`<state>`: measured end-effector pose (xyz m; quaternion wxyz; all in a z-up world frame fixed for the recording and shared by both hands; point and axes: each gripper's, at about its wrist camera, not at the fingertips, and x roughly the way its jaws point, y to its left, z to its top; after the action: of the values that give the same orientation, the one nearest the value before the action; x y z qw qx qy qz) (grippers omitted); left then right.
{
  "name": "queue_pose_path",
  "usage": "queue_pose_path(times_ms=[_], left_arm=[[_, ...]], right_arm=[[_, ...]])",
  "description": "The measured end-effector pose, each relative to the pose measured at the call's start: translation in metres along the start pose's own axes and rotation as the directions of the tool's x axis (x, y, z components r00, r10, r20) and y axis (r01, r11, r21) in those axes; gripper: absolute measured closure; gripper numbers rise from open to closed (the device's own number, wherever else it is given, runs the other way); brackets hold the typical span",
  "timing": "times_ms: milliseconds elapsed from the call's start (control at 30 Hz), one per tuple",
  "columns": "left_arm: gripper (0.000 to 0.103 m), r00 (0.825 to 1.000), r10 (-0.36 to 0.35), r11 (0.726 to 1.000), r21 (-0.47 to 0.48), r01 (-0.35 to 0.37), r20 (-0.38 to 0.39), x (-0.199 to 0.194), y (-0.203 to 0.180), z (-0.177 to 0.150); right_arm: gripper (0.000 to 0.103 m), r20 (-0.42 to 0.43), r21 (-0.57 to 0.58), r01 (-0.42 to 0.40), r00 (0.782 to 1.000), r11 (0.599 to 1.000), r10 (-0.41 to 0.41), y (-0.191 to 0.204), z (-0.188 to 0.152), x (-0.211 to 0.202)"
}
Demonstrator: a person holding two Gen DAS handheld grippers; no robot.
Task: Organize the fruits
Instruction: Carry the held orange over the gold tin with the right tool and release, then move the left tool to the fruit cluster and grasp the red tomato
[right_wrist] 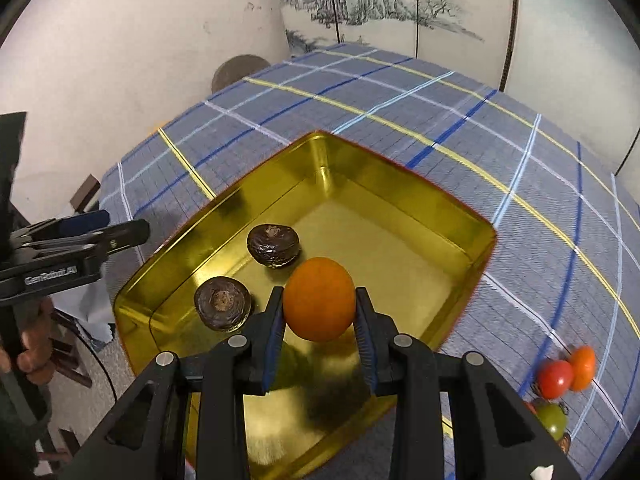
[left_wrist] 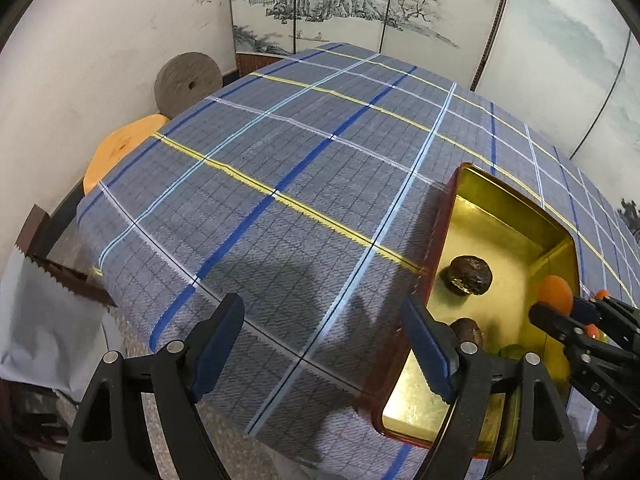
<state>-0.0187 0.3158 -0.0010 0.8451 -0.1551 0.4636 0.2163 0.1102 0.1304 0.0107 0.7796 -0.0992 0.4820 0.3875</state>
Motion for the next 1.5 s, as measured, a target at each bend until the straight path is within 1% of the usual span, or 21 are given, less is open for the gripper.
queue_pose_path(times_ms=[200, 533, 733, 767, 800, 867, 967, 1067, 1200, 1267, 1300, 1367, 1433, 1500], left_arm=[[0.022, 1.000, -0.011, 1.000, 0.004, 0.011, -0.016, 0.004, -0.001, -0.002], [0.022, 0.999, -0.013, 1.000, 0.009, 0.014, -0.029, 0.009, -0.005, 0.000], [0.022, 0.999, -0.023, 1.000, 0.002, 0.023, -0.023, 0.007, -0.006, 0.001], [0.022, 1.000, -0.021, 1.000, 0.002, 0.021, -0.021, 0.006, -0.006, 0.001], [0.022, 1.000, -0.020, 1.000, 0.001, 0.020, -0.019, 0.006, -0.007, 0.002], [0.022, 1.000, -0.019, 1.000, -0.001, 0.019, -0.014, 0.003, -0.007, 0.004], [0.022, 1.000, -0.023, 1.000, 0.002, 0.023, 0.009, -0.005, -0.011, 0.006], [0.022, 0.999, -0.035, 0.999, 0.028, 0.034, 0.029, -0.013, -0.022, 0.008], [0.022, 0.996, -0.073, 0.994, 0.079, 0.069, 0.048, -0.024, -0.048, 0.008], [0.022, 0.994, -0.100, 0.989, 0.116, 0.094, 0.051, -0.029, -0.068, 0.007], [0.022, 0.992, -0.116, 0.985, 0.136, 0.108, 0.050, -0.031, -0.079, 0.006], [0.022, 0.989, -0.143, 0.976, 0.172, 0.133, 0.047, -0.033, -0.099, 0.004], [0.022, 0.984, -0.172, 0.963, 0.216, 0.161, 0.037, -0.035, -0.123, -0.001], [0.022, 0.979, -0.203, 0.945, 0.263, 0.193, 0.012, -0.035, -0.150, -0.008]], right_arm=[[0.072, -0.041, -0.012, 0.012, 0.999, 1.000, -0.012, 0.004, 0.002, 0.018], [0.071, -0.062, -0.018, 0.031, 0.998, 0.999, -0.032, 0.007, 0.005, 0.032], [0.070, -0.069, -0.012, 0.022, 0.997, 1.000, -0.023, 0.009, 0.002, 0.035], [0.068, -0.063, -0.010, 0.022, 0.998, 1.000, -0.022, 0.009, 0.002, 0.034], [0.063, -0.052, -0.010, 0.024, 0.998, 1.000, -0.024, 0.009, 0.002, 0.031], [0.058, -0.035, -0.011, 0.029, 0.999, 1.000, -0.029, 0.010, 0.002, 0.026], [0.058, -0.004, -0.005, 0.020, 1.000, 1.000, -0.020, 0.009, 0.001, 0.013], [0.058, 0.053, 0.000, 0.022, 0.998, 1.000, -0.022, 0.004, -0.004, -0.010], [0.055, 0.112, 0.049, 0.055, 0.992, 0.997, -0.060, -0.023, -0.018, -0.043], [0.053, 0.135, 0.095, 0.100, 0.984, 0.990, -0.112, -0.046, -0.031, -0.061], [0.049, 0.144, 0.121, 0.123, 0.979, 0.985, -0.140, -0.060, -0.039, -0.070], [0.044, 0.147, 0.181, 0.181, 0.967, 0.967, -0.208, -0.088, -0.057, -0.086], [0.043, 0.140, 0.253, 0.237, 0.950, 0.938, -0.278, -0.120, -0.077, -0.101], [0.042, 0.112, 0.315, 0.296, 0.932, 0.902, -0.345, -0.149, -0.098, -0.113]])
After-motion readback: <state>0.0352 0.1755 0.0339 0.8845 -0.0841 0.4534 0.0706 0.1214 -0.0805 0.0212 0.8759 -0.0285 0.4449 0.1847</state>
